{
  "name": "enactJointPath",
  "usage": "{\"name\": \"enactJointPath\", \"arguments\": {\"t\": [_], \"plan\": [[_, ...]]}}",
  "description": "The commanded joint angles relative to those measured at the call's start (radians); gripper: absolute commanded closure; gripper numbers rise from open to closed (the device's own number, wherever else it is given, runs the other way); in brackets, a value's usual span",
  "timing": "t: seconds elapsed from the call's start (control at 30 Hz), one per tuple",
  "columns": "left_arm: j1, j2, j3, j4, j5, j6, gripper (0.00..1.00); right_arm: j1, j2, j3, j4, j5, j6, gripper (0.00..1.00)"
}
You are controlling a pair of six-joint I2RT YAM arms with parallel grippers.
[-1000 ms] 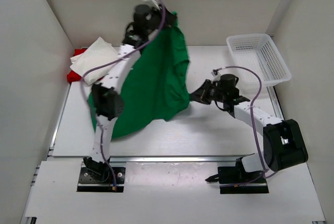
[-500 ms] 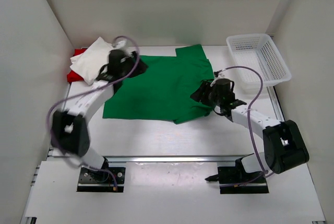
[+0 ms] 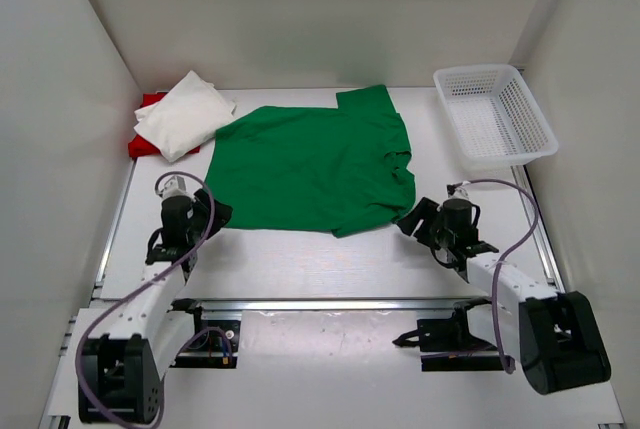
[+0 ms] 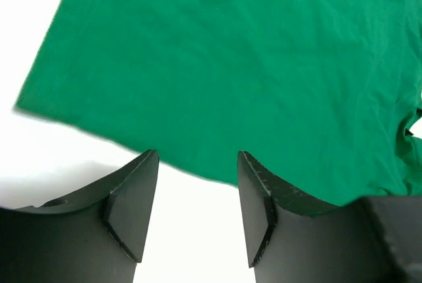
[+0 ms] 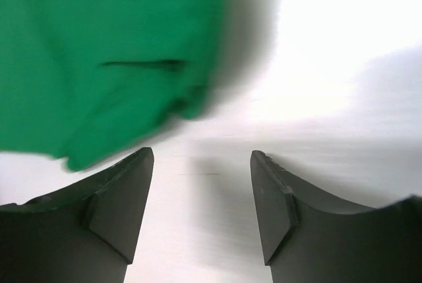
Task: Fold and stack the t-shirts
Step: Flatten out the tshirt
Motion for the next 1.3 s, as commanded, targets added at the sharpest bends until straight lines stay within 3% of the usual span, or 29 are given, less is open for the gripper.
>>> {"name": "enactJointPath", "arguments": {"t": [0.0, 0.1, 0.13, 0.2, 0.27, 0.33, 0.47, 0.63, 0.83, 0.9, 1.0, 1.1, 1.2, 1.27], "plan": [[0.012, -0.116, -0.058, -0.004, -0.055, -0.018, 0.37, -0.045, 0.065, 0.015, 0.057, -0.051, -0.016, 0.4], [0.012, -0.102, -0.062, -0.021, -0.069, -0.013, 0.38, -0.027, 0.177, 0.093, 0.076, -0.063, -0.047, 0.43], [0.053, -0.102, -0.065, -0.016, -0.067, -0.019, 0.38, -0.025, 0.226, 0.121, 0.087, -0.074, -0.048, 0.48], [0.072, -0.101, -0.082, 0.016, -0.037, -0.044, 0.38, -0.024, 0.281, 0.157, 0.095, -0.095, -0.056, 0.65], [0.058, -0.093, -0.071, 0.054, -0.018, -0.049, 0.38, -0.027, 0.295, 0.196, 0.075, -0.137, -0.057, 0.92], [0.053, -0.066, -0.059, 0.062, -0.026, -0.055, 0.38, 0.017, 0.234, 0.243, -0.05, -0.123, -0.092, 1.0], [0.086, -0.015, -0.065, 0.135, -0.012, -0.09, 0.38, 0.08, -0.009, 0.317, -0.386, -0.124, -0.113, 1.0], [0.066, 0.103, -0.071, 0.225, -0.001, -0.148, 0.39, 0.059, -0.044, 0.533, -0.563, -0.263, -0.145, 1.0], [0.087, 0.185, -0.051, 0.286, -0.012, -0.174, 0.4, -0.056, 0.279, 0.578, -0.336, -0.382, -0.134, 1.0], [0.089, 0.206, -0.048, 0.303, -0.015, -0.185, 0.4, -0.119, 0.497, 0.647, -0.266, -0.456, -0.129, 1.0], [0.069, 0.226, -0.025, 0.3, -0.04, -0.179, 0.41, -0.162, 0.748, 0.94, -0.264, -0.463, -0.091, 1.0], [0.075, 0.235, -0.008, 0.289, -0.034, -0.173, 0.41, -0.154, 0.927, 1.204, -0.327, -0.46, -0.085, 1.0], [0.073, 0.246, -0.022, 0.288, -0.052, -0.17, 0.41, -0.125, 1.045, 1.452, -0.548, -0.419, -0.181, 1.0], [0.075, 0.255, -0.026, 0.303, -0.041, -0.174, 0.4, -0.09, 0.977, 1.399, -0.6, -0.363, -0.23, 1.0]]}}
